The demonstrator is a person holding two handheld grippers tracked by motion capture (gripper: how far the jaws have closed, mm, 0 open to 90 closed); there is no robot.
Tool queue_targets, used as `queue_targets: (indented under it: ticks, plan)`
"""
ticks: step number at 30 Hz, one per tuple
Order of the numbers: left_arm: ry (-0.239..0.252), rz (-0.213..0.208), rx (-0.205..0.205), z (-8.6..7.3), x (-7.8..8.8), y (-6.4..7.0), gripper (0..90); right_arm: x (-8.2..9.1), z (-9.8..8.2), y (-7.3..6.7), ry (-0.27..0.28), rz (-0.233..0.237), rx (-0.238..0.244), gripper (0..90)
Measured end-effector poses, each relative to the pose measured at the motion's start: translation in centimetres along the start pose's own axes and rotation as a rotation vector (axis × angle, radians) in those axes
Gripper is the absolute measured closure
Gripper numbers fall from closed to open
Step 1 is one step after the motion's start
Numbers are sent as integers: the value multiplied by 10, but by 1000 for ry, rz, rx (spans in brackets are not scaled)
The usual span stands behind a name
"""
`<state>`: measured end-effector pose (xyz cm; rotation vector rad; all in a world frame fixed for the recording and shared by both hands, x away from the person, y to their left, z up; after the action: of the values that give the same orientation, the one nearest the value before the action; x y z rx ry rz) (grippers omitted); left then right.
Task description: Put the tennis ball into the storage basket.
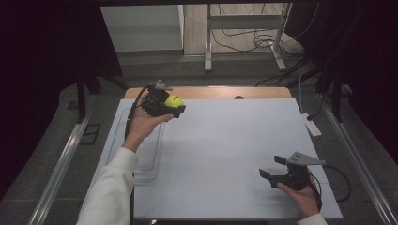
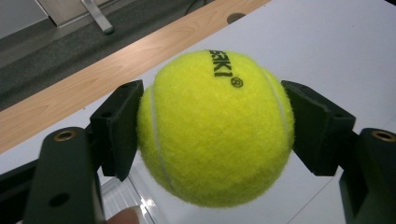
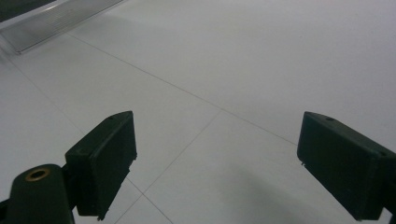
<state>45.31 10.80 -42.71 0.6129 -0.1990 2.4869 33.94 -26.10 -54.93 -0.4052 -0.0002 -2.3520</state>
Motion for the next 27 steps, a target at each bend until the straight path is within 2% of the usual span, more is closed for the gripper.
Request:
queue_targets:
  ticks: [27]
  plan:
    - [9, 48, 21, -2, 10, -18, 268, 0, 0, 0, 4, -3, -1, 122]
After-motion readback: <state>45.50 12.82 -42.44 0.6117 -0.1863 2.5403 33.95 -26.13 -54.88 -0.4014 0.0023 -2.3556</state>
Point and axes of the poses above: each handheld gripper's, and its own axes: x roughly backward along the jaws, z roughly out of its top, y roughly to its right, the point moved 8 cm from there along -x, roughly forward along the jaws, and after that the axes turned 14 degrees about y, right-handed, at the moved point
